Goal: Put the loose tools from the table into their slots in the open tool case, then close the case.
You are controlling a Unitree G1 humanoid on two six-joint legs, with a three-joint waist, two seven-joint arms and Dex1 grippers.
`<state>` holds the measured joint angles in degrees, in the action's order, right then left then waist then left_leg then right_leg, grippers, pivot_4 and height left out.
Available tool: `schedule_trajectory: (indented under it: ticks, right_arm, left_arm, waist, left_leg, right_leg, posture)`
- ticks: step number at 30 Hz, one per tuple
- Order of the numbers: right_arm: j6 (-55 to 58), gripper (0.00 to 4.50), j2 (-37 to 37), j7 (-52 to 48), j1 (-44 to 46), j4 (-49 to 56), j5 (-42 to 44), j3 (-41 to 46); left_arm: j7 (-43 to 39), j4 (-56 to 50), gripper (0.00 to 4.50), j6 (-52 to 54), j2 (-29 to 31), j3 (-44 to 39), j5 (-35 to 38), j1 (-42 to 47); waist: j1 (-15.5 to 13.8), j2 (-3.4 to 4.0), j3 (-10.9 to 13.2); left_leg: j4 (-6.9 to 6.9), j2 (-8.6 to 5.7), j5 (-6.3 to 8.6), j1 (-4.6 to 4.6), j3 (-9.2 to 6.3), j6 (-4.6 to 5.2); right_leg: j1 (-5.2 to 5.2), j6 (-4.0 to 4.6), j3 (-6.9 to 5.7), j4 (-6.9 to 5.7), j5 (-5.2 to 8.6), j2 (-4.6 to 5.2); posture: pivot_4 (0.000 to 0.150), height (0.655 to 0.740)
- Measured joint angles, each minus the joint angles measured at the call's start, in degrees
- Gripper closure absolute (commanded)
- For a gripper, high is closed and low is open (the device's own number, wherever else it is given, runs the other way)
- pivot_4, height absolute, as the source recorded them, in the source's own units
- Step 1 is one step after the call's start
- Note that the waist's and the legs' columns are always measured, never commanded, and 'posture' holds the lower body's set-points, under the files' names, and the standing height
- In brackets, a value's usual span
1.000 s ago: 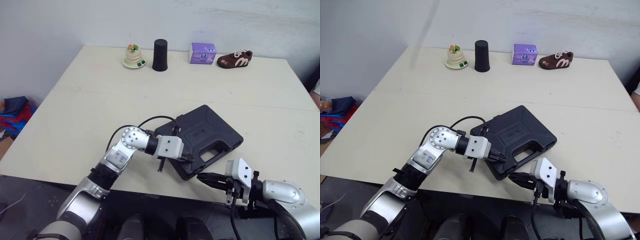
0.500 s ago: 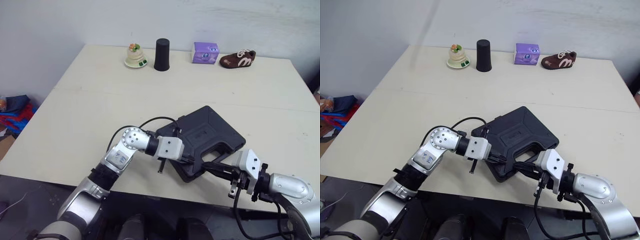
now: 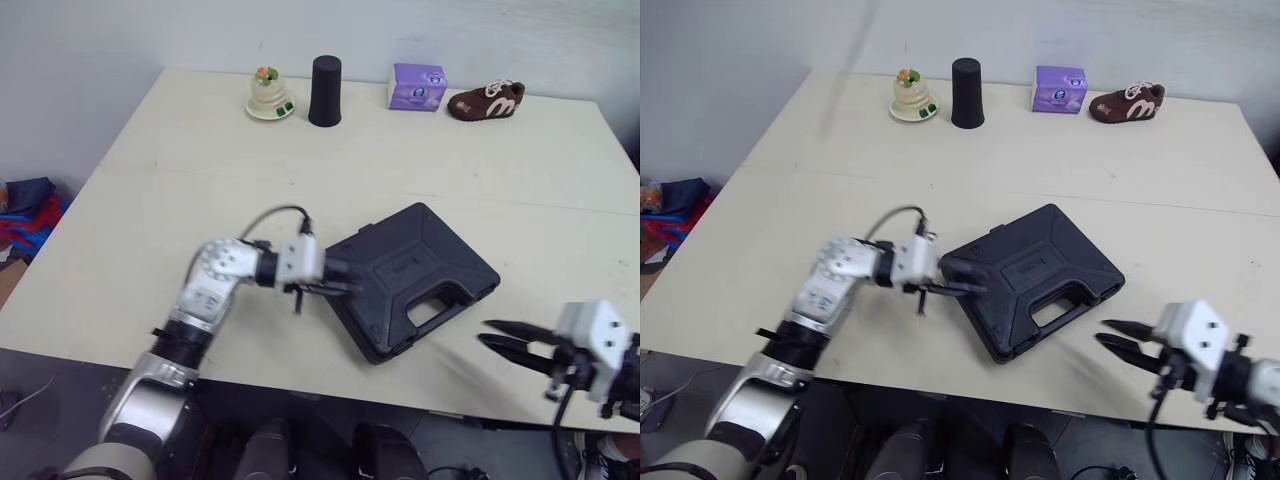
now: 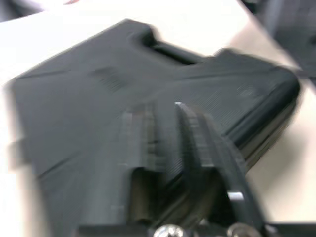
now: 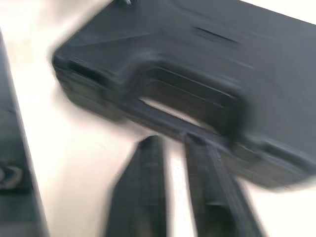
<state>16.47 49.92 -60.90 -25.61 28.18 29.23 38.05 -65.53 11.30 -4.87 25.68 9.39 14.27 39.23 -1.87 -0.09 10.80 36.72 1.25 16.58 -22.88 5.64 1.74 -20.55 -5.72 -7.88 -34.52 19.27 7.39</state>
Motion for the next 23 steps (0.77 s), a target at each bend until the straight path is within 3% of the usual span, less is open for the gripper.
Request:
schedule_trajectory:
  ticks: [4, 5, 8, 12, 23]
  right_arm:
    - [-5.4, 0.08, 2.5, -1.6, 2.3, -8.8, -3.4, 5.3]
    - [-6.8, 0.00, 4.0, -1.9, 3.1, -12.8, -4.4, 8.0]
    - [-11.0, 0.00, 7.6, -3.9, 5.2, -23.1, -6.7, 12.3]
    - [-16.3, 0.00, 11.8, -7.0, 8.9, -31.0, -8.0, 12.3]
    - [-21.4, 0.00, 14.6, -8.7, 16.5, -42.0, -9.1, 6.4]
  left_arm:
    - [-0.3, 0.6, 0.34, 5.2, 8.8, -5.0, 1.4, -2.6]
    - [-0.2, 2.1, 0.04, 6.5, 12.0, -6.9, 1.4, -4.4]
    - [0.8, 4.7, 0.04, 10.8, 18.6, -13.0, 1.5, -9.1]
    - [3.8, 4.7, 0.04, 11.6, 21.8, -16.8, 1.0, -13.9]
    - [10.4, 8.0, 0.04, 3.4, 21.6, -19.0, -3.1, -12.5]
  waist:
    - [0.7, 0.09, 0.3]
    - [0.9, 0.05, 0.6]
    - [1.0, -0.48, 1.1]
    - [0.3, -0.55, 1.1]
    - [0.5, -0.54, 1.1]
  left_leg:
    - [0.00, -0.33, -0.01, 0.09, 0.31, 0.27]
    - [-0.10, -0.38, -0.06, 0.17, 0.49, 0.38]
    - [-0.28, -0.41, -0.16, 0.29, 0.51, 0.48]
    - [-0.31, -0.42, -0.15, 0.26, 0.30, 0.41]
    - [-0.48, -0.46, -0.31, 0.21, 0.53, 0.32]
  right_leg:
    - [-0.03, -0.31, 0.00, -0.05, -0.03, 0.02]
    - [-0.05, -0.40, 0.04, -0.05, -0.07, 0.05]
    - [-0.06, -0.47, 0.15, 0.11, -0.11, 0.30]
    - [-0.06, -0.50, 0.43, 0.12, -0.16, 0.74]
    - [-0.16, -0.46, 0.05, -0.11, -0.18, 0.36]
  posture:
    - [0.150, 0.7380]
    - [0.150, 0.7380]
    - [0.150, 0.7380]
    - [0.150, 0.7380]
    - [0.150, 0.7380]
